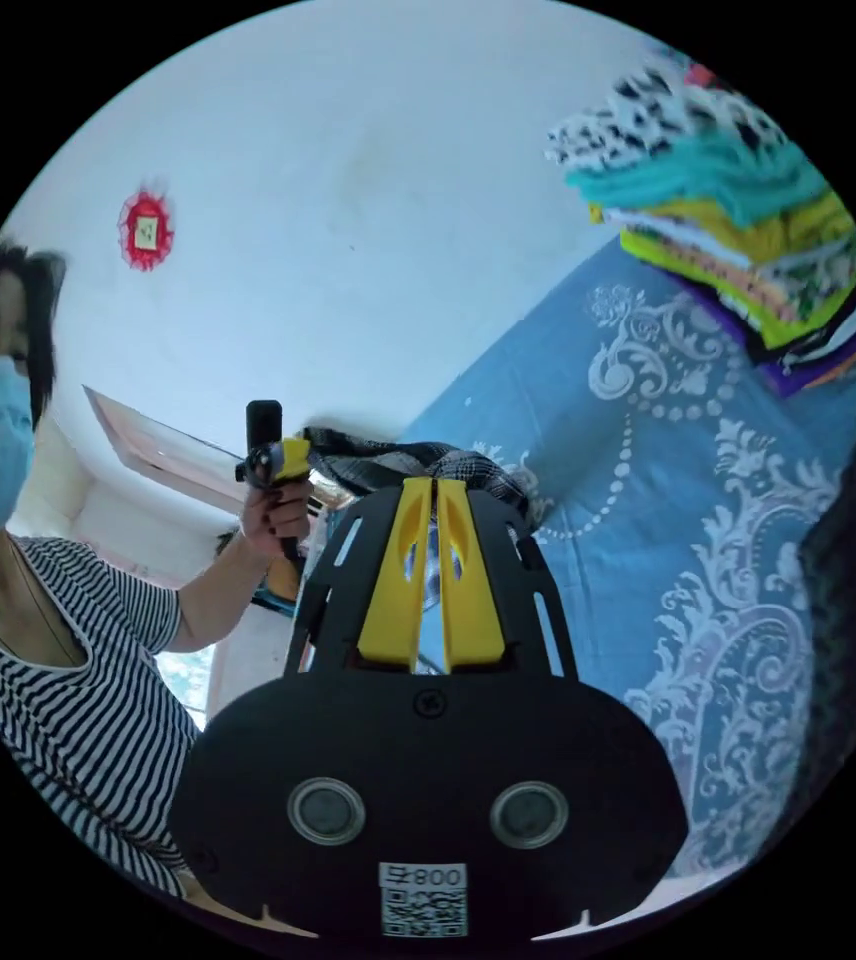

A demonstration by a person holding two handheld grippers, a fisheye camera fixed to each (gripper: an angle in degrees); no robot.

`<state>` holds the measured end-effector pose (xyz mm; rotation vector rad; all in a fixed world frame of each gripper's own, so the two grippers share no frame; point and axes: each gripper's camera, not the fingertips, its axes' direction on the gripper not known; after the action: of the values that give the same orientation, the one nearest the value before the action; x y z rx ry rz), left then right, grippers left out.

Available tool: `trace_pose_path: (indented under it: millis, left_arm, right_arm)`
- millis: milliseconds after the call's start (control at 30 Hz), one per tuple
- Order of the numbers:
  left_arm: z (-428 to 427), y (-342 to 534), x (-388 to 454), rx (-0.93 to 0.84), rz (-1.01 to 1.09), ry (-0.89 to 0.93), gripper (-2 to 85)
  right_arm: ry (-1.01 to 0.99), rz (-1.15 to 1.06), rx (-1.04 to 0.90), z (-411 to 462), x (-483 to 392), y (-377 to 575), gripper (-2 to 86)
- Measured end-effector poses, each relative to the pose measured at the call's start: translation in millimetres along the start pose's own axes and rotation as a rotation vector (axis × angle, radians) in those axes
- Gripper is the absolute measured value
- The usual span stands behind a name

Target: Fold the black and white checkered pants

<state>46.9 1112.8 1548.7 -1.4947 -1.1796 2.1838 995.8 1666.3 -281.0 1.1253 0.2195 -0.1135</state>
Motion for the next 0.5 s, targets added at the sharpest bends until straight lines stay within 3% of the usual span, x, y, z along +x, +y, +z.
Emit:
trace_pose_path:
  millis: [300,500]
  left_arm:
    - [70,-73,-32,-0.022,0.149,-0.213,4.0]
    - [117,-84,-102,-0.093,-0.006,-0.406,7.3]
  right_arm:
    - [0.554,-0.132,0.024,-12,-48,-24,0.5]
    - [0.927,0.031,-0.23,45,20,-57,0.2]
